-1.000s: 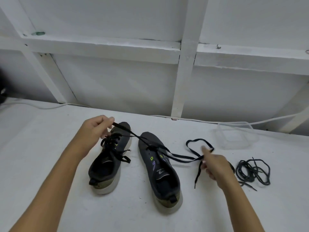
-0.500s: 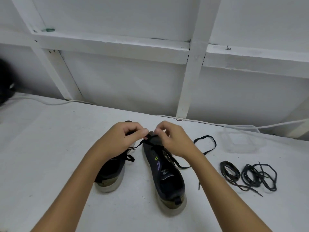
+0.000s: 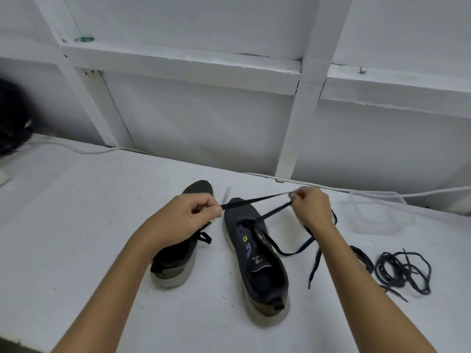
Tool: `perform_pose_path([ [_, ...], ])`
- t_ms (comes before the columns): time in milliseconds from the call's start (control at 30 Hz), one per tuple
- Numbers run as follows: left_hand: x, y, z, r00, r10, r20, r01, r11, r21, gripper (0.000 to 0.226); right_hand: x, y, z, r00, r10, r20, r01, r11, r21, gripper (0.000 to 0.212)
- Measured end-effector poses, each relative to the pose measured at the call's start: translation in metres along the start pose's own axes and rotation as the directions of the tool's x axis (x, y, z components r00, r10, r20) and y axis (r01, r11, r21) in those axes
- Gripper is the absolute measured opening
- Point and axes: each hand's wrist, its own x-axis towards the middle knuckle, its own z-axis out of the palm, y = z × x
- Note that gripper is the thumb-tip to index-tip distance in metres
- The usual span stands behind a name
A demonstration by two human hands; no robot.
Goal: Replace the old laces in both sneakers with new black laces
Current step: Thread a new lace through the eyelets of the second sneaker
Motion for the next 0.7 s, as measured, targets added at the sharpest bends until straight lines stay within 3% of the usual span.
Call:
perform_pose_path([
  [67,0.001,-0.003,0.006,1.0,-0.019,-0.022,0.018,1.0,-0.013,0.018,-0.008,0.0,0.001,0.979,-0.126,0.157,0.151,0.976,-0.158,0.052],
  [133,0.005,-0.001,0.013,1.0,-0.009,-0.019,0.009,1.0,-0.013,0.016,-0.026,-0.017,0.0,0.885,-0.365,0.289,0.381,0.925,0.001,0.067],
  [200,0.009,0.002,0.02,1.0,0.011,0.001,-0.011,1.0,-0.004,0.015,-0.043,-0.036,0.001,0.764,-0.54,0.353,0.52,0.839,0.16,0.052],
  [233,0.01,0.004,0.021,1.0,0.016,0.009,-0.016,1.0,-0.002,0.015,-0.046,-0.042,0.002,0.745,-0.56,0.363,0.535,0.826,0.177,0.034],
  [267,0.011,0.005,0.021,1.0,0.019,0.013,-0.019,1.0,-0.002,0.015,-0.045,-0.045,0.002,0.748,-0.558,0.358,0.527,0.828,0.19,0.018],
  [300,0.011,0.006,0.02,1.0,0.014,0.016,-0.014,1.0,0.002,0.015,-0.041,-0.046,0.002,0.766,-0.548,0.335,0.511,0.836,0.2,0.017],
  [367,0.009,0.005,0.017,1.0,-0.013,0.025,0.013,1.0,0.02,0.017,-0.025,-0.043,0.002,0.859,-0.454,0.237,0.424,0.89,0.169,0.028],
  [467,0.003,0.001,0.015,0.995,-0.073,0.063,0.07,0.996,0.046,0.021,0.002,-0.031,0.004,0.965,-0.259,0.043,0.255,0.964,0.076,0.026],
  [700,-0.007,-0.006,0.029,0.953,-0.215,0.213,0.22,0.975,-0.004,0.023,0.022,-0.013,0.011,0.987,0.005,-0.159,0.002,0.999,0.043,0.02],
])
